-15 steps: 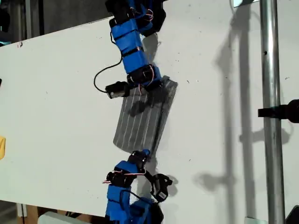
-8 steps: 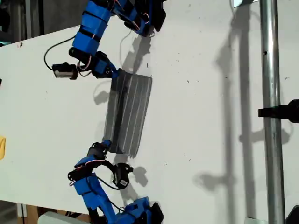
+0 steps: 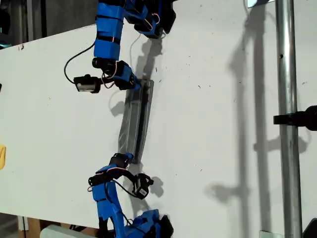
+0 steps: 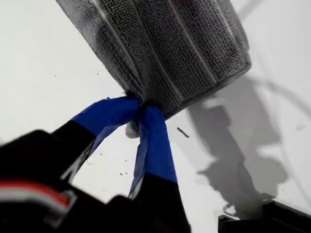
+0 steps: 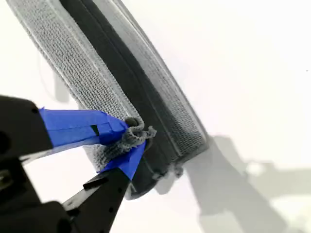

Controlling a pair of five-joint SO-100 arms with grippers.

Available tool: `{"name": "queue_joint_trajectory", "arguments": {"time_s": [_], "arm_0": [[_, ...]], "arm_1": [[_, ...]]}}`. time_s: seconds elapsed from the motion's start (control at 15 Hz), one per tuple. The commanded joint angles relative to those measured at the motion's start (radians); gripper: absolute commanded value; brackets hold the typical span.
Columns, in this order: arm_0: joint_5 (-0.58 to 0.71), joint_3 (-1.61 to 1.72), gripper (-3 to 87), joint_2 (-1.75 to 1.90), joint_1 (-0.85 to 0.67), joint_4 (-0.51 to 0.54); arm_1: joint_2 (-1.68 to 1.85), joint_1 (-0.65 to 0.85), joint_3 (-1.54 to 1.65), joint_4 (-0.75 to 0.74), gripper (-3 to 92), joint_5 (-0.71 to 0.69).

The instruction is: Grasp corners of a towel and fold twice.

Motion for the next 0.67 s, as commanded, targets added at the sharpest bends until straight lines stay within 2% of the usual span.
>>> {"name": "queue_joint_trajectory", "arguments": {"time_s": [0.0,0.27,0.33,0.4,0.47,0.53,0.6], "arm_0": [[-0.031,0.032,-0.8,-0.018,0.005,-0.046],[-0.034,-0.025,-0.1,-0.195,-0.034,-0.077],[-0.037,-0.044,2.9,-0.232,-0.041,-0.063],[-0.066,-0.06,16.4,-0.252,-0.051,-0.028],[-0.075,-0.071,29.8,-0.238,-0.055,0.02],[-0.075,-0.06,40.5,-0.166,-0.058,0.063],[-0.061,-0.06,46.0,-0.061,-0.058,0.127]], "arm_1": [[-0.037,-0.006,0.067,-0.1,-0.2,0.037],[-0.114,0.034,0.167,-0.218,-0.2,0.037],[-0.124,0.034,0.17,-0.227,-0.2,0.037],[-0.126,0.037,0.161,-0.201,7.0,0.037],[-0.103,0.043,0.124,-0.106,25.9,0.051],[-0.04,0.049,0.097,-0.012,27.8,0.051],[0.06,0.057,0.092,0.063,28.6,0.052]]}}
